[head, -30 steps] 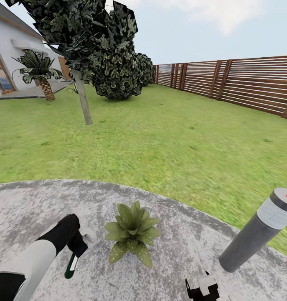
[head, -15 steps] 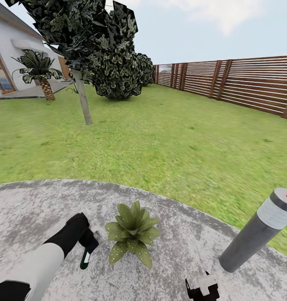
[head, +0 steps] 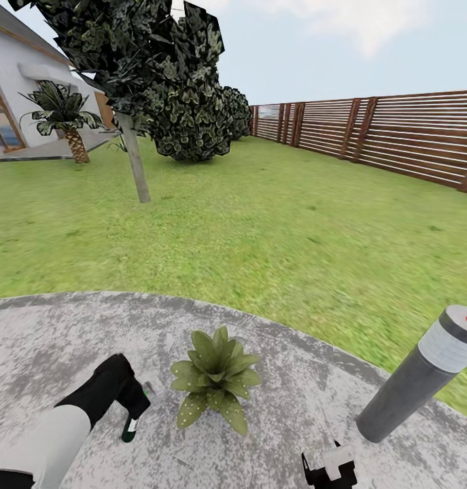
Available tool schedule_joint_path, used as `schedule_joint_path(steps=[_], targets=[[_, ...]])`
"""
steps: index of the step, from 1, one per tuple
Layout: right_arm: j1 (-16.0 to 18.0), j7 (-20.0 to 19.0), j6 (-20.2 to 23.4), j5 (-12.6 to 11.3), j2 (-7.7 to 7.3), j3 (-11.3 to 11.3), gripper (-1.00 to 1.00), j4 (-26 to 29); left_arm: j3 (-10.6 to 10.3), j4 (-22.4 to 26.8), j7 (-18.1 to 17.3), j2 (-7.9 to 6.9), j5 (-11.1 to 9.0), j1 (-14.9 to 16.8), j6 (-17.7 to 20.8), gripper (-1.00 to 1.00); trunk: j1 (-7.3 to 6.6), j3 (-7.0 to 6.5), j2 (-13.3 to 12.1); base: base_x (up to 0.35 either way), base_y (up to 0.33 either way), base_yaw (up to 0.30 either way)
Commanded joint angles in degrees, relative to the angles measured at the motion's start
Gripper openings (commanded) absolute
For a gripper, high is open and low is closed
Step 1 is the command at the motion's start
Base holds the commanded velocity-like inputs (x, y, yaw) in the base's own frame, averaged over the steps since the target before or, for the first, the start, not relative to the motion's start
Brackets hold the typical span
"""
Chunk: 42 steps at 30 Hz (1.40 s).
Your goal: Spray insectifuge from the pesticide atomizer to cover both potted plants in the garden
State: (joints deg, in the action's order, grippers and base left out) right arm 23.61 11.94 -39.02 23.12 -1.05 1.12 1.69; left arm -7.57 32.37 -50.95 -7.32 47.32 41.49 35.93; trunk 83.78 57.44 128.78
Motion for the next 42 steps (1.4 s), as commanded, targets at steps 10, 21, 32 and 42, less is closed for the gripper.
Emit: schedule_joint_path(steps=[10,21,32,42], targets=[[0.0,0.5,-0.1,0.6,0.0,0.1,1.0,-0.1,0.0,-0.2,-0.4,-0.43,0.6,0.6,0.5,-1.0,-0.01,0.05,0.0,0.0,0.0,0.0],[0.0,0.5,-0.1,0.6,0.0,0.1,1.0,0.0,0.2,-0.3,0.0,-1.96,-3.2,0.0,0.3,-1.0,-0.01,0.05,0.0,0.0,0.0,0.0],[0.0,0.5,-0.2,0.5,-0.27,0.4,1.0,1.3,-0.6,0.4,-3.5,1.16,-2.5,5.1,2.4,-1.0,-0.01,0.05,0.0,0.0,0.0,0.0],[0.0,0.5,-0.1,0.5,-0.53,0.3,1.0,3.9,-1.0,0.5,-30.8,7.31,18.0,14.6,3.3,-1.0,-0.01,0.05,0.0,0.0,0.0,0.0]])
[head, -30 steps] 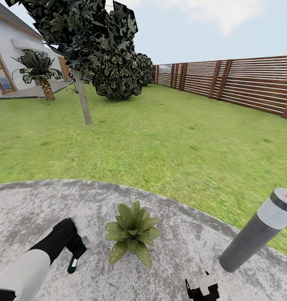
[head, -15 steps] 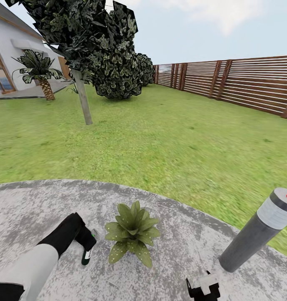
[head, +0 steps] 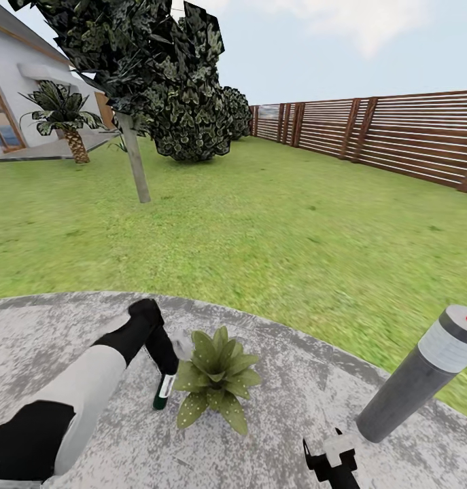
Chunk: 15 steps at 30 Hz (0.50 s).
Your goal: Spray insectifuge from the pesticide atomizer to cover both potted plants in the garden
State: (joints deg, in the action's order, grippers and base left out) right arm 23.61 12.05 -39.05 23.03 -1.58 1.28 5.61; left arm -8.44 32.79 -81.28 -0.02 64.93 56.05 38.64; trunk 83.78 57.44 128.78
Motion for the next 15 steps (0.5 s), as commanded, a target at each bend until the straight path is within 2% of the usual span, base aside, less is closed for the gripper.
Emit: schedule_joint_path(steps=[1,2,5,9,11,13,14,15], targets=[[0.0,0.4,-0.1,0.6,0.0,0.1,1.0,-0.1,-0.1,0.1,-0.7,0.81,0.6,0.4,0.6,-1.0,-0.01,0.05,0.0,0.0,0.0,0.0],[0.0,0.4,-0.1,0.6,0.0,0.1,1.0,-0.1,-0.1,0.1,-0.9,1.67,0.8,0.5,0.6,-1.0,-0.01,0.05,0.0,0.0,0.0,0.0],[0.0,0.4,-0.1,0.6,0.0,0.1,1.0,-0.1,-0.1,0.1,-1.0,3.02,1.1,0.7,0.6,-1.0,-0.01,0.05,0.0,0.0,0.0,0.0],[0.0,0.4,-0.1,0.6,0.0,0.1,1.0,-0.2,-0.2,0.0,-1.3,3.28,1.3,0.7,0.5,-1.0,-0.01,0.05,0.0,0.0,0.0,0.0],[0.0,0.4,-0.1,0.6,0.0,0.1,1.0,-0.2,-0.3,0.0,-3.1,3.38,1.8,0.7,0.5,-1.0,-0.01,0.05,0.0,0.0,0.0,0.0],[0.0,0.4,-0.1,0.6,0.0,0.1,1.0,-0.2,-0.8,0.0,-6.6,3.78,3.7,0.7,0.4,-1.0,-0.01,0.05,0.0,0.0,0.0,0.0],[0.0,0.4,-0.1,0.6,0.0,0.1,1.0,-0.2,-1.6,0.1,-8.6,3.99,5.4,0.7,0.4,-1.0,-0.01,0.05,0.0,0.0,0.0,0.0],[0.0,0.4,-0.1,0.6,0.0,0.1,1.0,-0.2,-2.1,0.1,-8.7,4.2,7.0,0.9,0.4,-1.0,-0.01,0.05,0.0,0.0,0.0,0.0]])
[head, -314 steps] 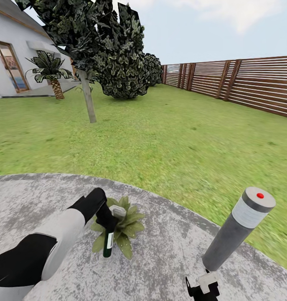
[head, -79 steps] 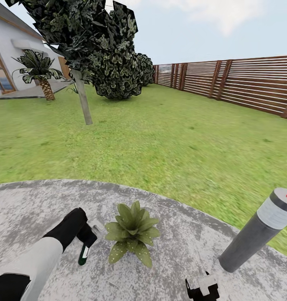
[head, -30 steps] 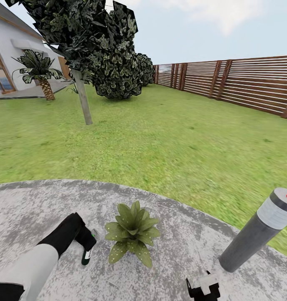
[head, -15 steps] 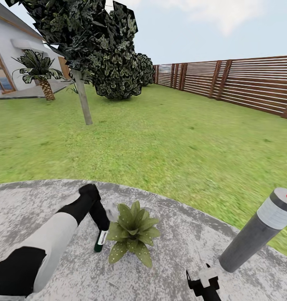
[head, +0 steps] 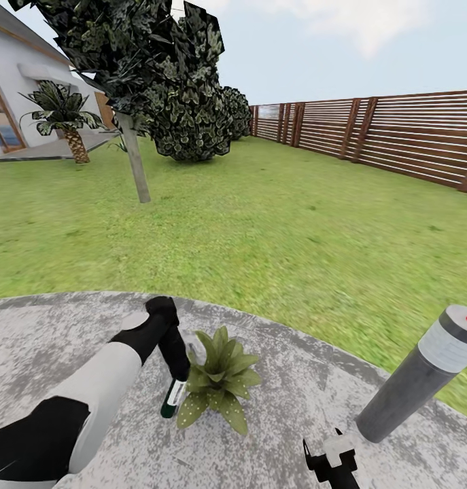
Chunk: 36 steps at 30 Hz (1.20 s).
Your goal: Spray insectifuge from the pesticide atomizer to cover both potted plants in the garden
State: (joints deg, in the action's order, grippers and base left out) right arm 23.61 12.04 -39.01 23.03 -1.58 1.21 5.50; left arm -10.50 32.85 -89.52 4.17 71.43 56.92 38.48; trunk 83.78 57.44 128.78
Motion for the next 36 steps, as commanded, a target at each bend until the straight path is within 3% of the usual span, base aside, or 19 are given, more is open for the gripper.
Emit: schedule_joint_path(steps=[1,6,11,18,26,29,31,36], targets=[[0.0,0.4,-0.1,0.6,0.0,0.1,1.0,-0.1,-0.3,0.1,-0.5,0.17,1.6,0.3,0.6,-1.0,-0.01,0.05,0.0,0.0,0.0,0.0],[0.0,0.4,-0.1,0.6,0.0,0.1,1.0,-0.1,-0.6,0.0,-0.5,0.65,2.4,0.8,0.6,-1.0,-0.01,0.05,0.0,0.0,0.0,0.0],[0.0,0.4,-0.1,0.6,0.0,0.1,1.0,-0.1,-0.6,0.0,-0.5,2.6,2.3,1.6,0.7,-1.0,-0.01,0.05,0.0,0.0,0.0,0.0],[0.0,0.4,-0.1,0.6,0.0,0.1,1.0,-0.1,-0.2,0.0,-0.5,2.05,2.2,2.5,0.7,-1.0,-0.01,0.05,0.0,0.0,0.0,0.0],[0.0,0.4,-0.1,0.6,0.0,0.1,1.0,-0.1,0.0,2.2,-0.5,-0.22,2.2,3.7,0.7,-1.0,-0.01,0.05,0.0,0.0,0.0,0.0],[0.0,0.4,-0.1,0.6,0.0,0.1,1.0,-0.1,0.0,2.5,-0.5,0.07,2.3,3.2,0.7,-1.0,-0.01,0.05,0.0,0.0,0.0,0.0],[0.0,0.4,-0.1,0.6,0.0,0.1,1.0,-0.1,0.2,2.5,-0.5,1.08,2.4,3.0,1.0,-1.0,-0.01,0.05,0.0,0.0,0.0,0.0],[0.0,0.4,-0.1,0.6,0.04,0.1,1.0,-0.2,0.3,2.6,3.2,1.62,2.2,2.9,3.5,-1.0,-0.01,0.05,0.0,0.0,0.0,0.0]])
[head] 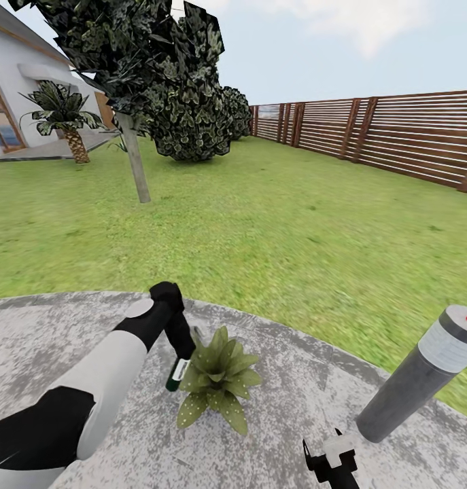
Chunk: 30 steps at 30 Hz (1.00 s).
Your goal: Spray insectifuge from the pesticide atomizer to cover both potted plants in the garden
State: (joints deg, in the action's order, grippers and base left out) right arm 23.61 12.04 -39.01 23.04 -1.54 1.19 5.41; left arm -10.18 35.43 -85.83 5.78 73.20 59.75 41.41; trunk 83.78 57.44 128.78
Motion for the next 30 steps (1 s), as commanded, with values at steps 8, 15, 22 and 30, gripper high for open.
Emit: schedule_joint_path(steps=[8,15,22,30], targets=[[0.0,0.4,-0.1,0.5,0.32,0.1,1.0,0.0,6.8,0.2,0.0,-9.34,0.3,-0.2,0.4,-1.0,-0.01,0.05,0.0,0.0,0.0,0.0],[0.0,0.4,-0.1,0.6,0.23,0.1,1.0,0.0,18.9,0.2,23.9,-11.49,-7.6,-7.4,0.2,-1.0,-0.01,0.05,0.0,0.0,0.0,0.0],[0.0,0.4,-0.1,0.6,0.31,0.1,1.0,0.0,31.7,0.2,31.5,-11.09,-8.6,-8.9,-4.6,-1.0,-0.01,0.05,0.0,-0.003,0.0,0.123],[0.0,0.4,-0.1,0.6,0.31,0.1,1.0,-0.1,40.6,0.2,36.5,-10.99,-8.6,-8.9,-9.4,-1.0,-0.01,0.05,0.0,-0.257,0.023,0.27]])
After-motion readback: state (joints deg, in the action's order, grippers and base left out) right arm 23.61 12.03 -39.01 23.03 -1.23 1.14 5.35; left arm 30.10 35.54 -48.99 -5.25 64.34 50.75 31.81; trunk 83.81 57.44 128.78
